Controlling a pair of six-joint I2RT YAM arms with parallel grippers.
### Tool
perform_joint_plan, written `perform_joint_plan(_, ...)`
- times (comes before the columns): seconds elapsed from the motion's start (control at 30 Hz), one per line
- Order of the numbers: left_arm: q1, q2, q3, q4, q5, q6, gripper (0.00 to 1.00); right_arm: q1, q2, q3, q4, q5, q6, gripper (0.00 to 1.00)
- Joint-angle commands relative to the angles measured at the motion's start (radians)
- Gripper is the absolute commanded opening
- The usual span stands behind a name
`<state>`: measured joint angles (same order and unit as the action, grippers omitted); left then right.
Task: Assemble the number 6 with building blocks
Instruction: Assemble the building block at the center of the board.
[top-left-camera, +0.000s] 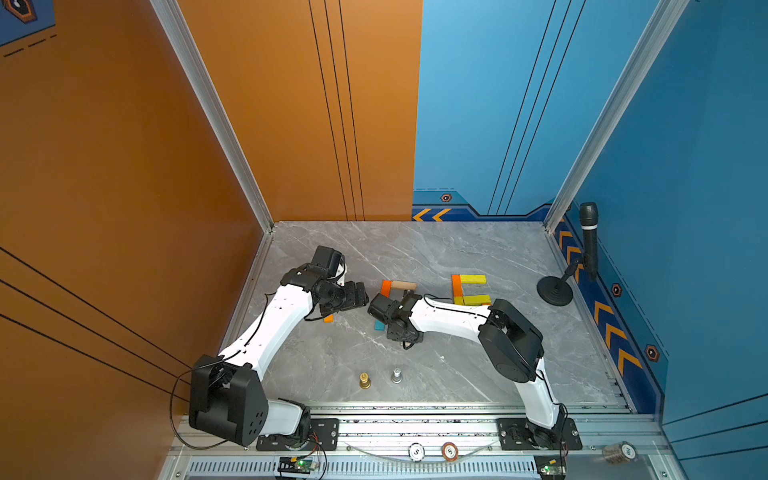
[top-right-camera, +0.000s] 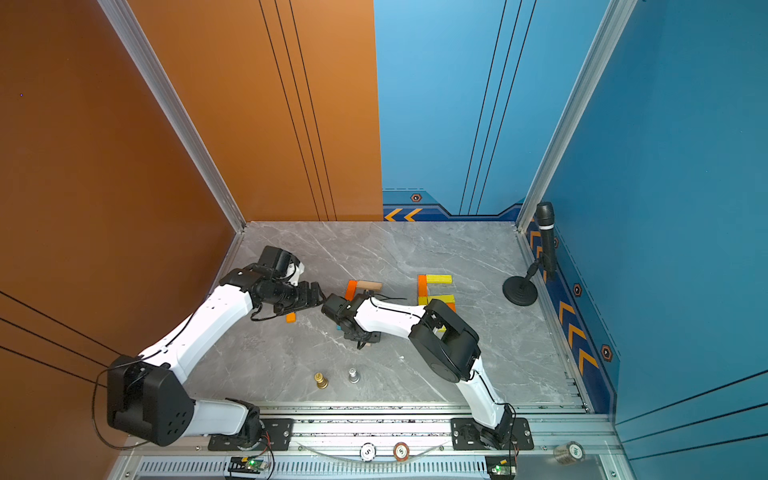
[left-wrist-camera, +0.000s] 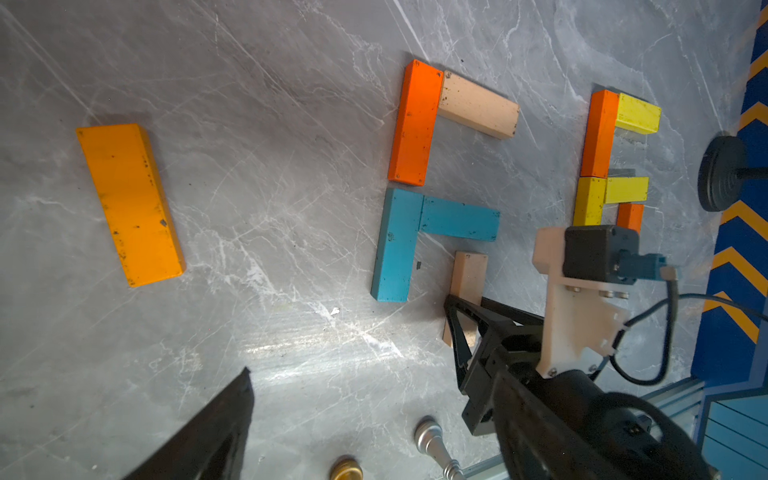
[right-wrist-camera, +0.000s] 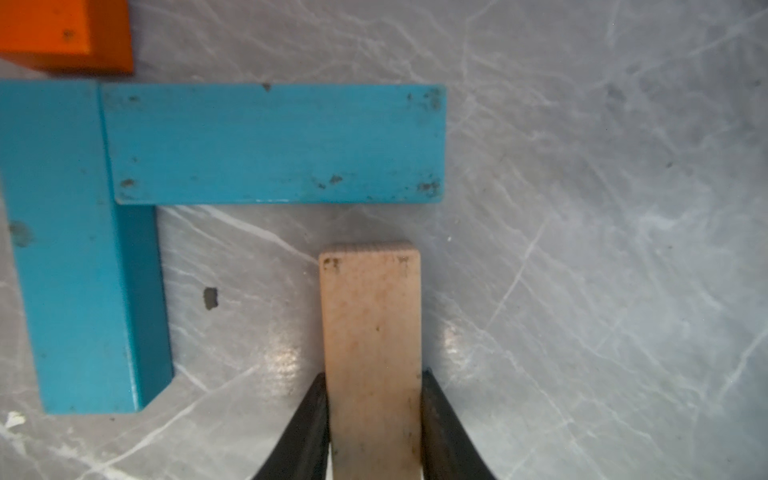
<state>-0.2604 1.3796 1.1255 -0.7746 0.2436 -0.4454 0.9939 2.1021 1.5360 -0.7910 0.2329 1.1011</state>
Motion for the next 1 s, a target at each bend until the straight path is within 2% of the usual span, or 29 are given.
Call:
perform_joint_plan(0.0,0.011,-0.024,-0.015,-0.006,0.023,-0.01,0.9,-0.002,-0.022,-0.024,-0.081,0.013,0.022,0.35)
perform_joint_plan(0.17,0.015,-0.024,-0.018,-0.004,0.031,-0.012,0.9,-0.008,-0.053,-0.034,-0.083,0.017,0.017,0.35)
perform_joint_plan(0.97,0.023,-0.027,-0.023,0.003,0.041,-0.013,0.9,-0.018,-0.014,0.025,-0.085,0.0,-0.023,0.36)
